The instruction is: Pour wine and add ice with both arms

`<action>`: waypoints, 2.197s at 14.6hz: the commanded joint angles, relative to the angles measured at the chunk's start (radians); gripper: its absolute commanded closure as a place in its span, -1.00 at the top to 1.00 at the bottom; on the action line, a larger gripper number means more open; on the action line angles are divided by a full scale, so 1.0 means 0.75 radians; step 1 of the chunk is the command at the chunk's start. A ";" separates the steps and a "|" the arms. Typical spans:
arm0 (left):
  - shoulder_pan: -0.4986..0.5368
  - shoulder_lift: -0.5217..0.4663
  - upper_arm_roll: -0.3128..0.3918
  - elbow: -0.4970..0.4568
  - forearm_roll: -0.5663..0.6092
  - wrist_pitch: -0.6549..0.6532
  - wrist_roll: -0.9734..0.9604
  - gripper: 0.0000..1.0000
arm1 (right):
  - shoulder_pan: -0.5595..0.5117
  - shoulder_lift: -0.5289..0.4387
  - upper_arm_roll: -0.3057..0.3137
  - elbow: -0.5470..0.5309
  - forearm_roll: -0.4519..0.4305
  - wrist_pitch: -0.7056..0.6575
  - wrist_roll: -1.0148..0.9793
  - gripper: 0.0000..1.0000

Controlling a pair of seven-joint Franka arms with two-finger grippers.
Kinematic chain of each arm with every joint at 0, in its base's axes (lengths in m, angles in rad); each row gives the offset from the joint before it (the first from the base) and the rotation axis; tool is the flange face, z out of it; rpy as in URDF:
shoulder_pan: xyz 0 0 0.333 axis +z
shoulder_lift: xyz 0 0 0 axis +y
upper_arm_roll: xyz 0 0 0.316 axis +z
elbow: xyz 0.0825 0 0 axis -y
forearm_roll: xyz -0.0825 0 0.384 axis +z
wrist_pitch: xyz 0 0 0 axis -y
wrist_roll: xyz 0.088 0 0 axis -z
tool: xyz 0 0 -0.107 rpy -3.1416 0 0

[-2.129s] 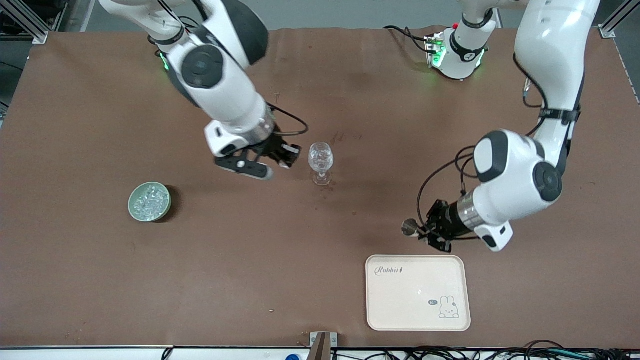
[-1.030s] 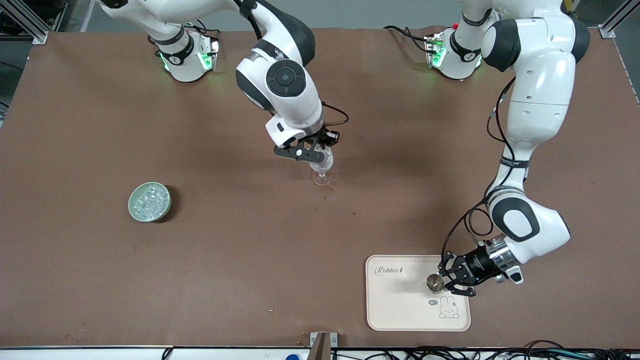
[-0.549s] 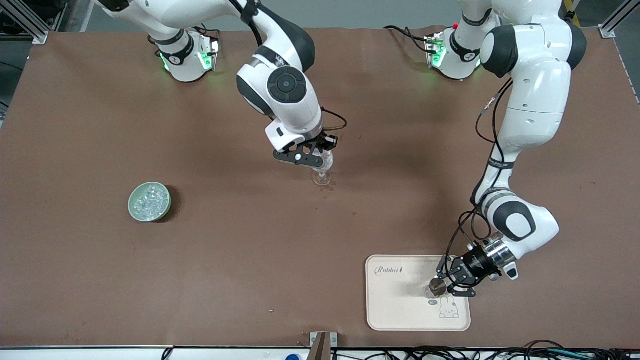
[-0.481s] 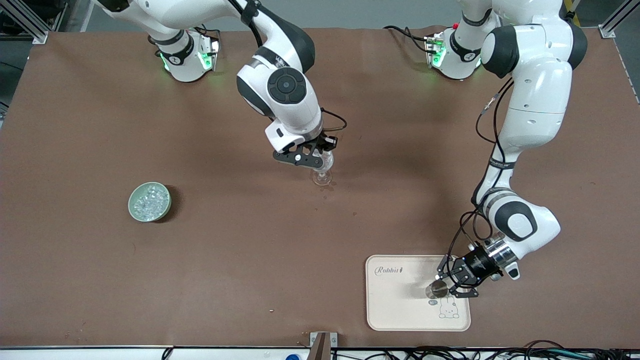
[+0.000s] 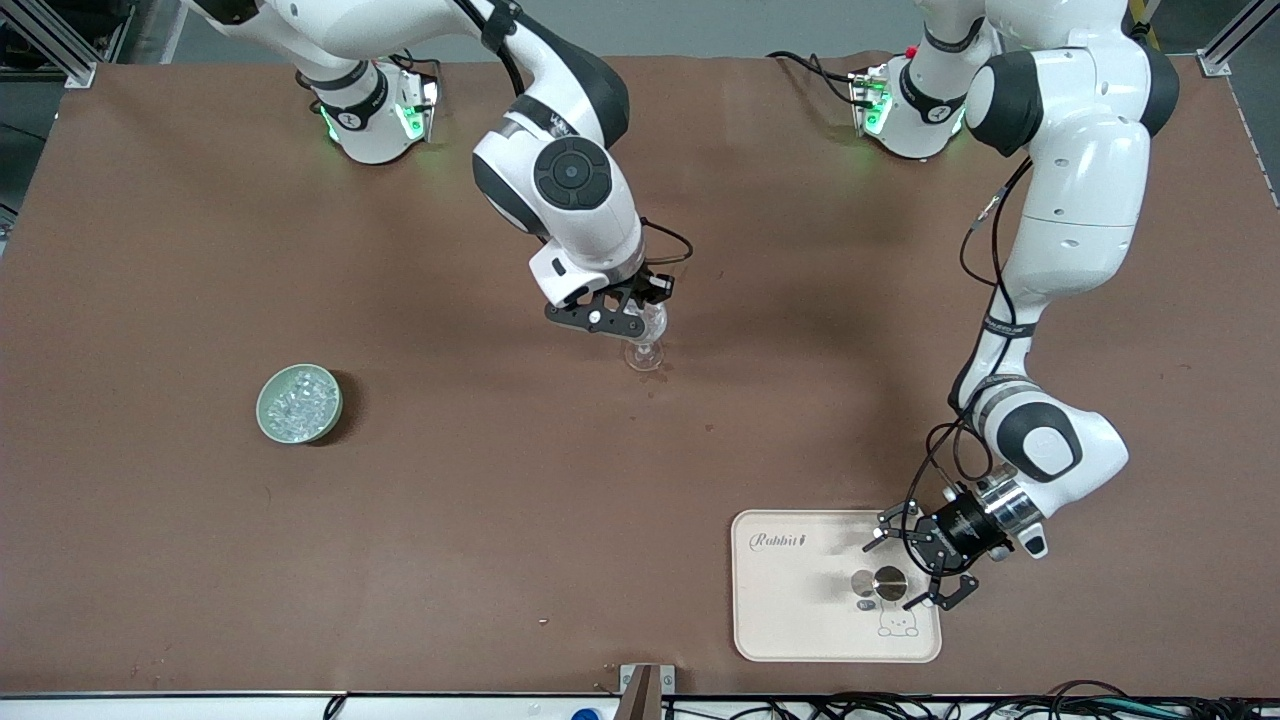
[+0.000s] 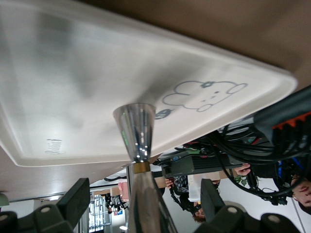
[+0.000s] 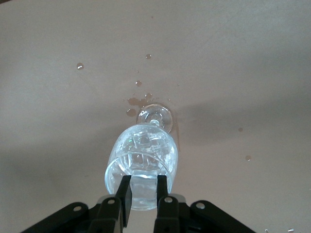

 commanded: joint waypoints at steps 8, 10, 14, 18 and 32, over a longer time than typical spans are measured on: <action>-0.012 -0.226 0.376 0.011 0.681 -0.471 0.024 1.00 | -0.022 0.018 0.017 0.023 -0.016 -0.001 0.006 0.39; -0.018 -0.284 0.397 0.048 0.834 -0.465 0.065 1.00 | -0.022 0.018 0.017 0.032 -0.016 -0.007 0.009 0.49; -0.035 -0.410 0.389 0.048 0.988 -0.455 0.104 1.00 | -0.073 -0.094 0.013 0.068 -0.152 -0.115 0.007 1.00; -0.031 -0.580 0.332 0.032 1.400 -0.469 0.440 1.00 | -0.316 -0.257 0.011 0.054 -0.384 -0.230 -0.156 1.00; 0.043 -1.413 0.008 -0.461 2.034 -0.927 1.233 1.00 | -0.488 -0.724 -0.735 -0.046 0.121 -0.567 -1.275 1.00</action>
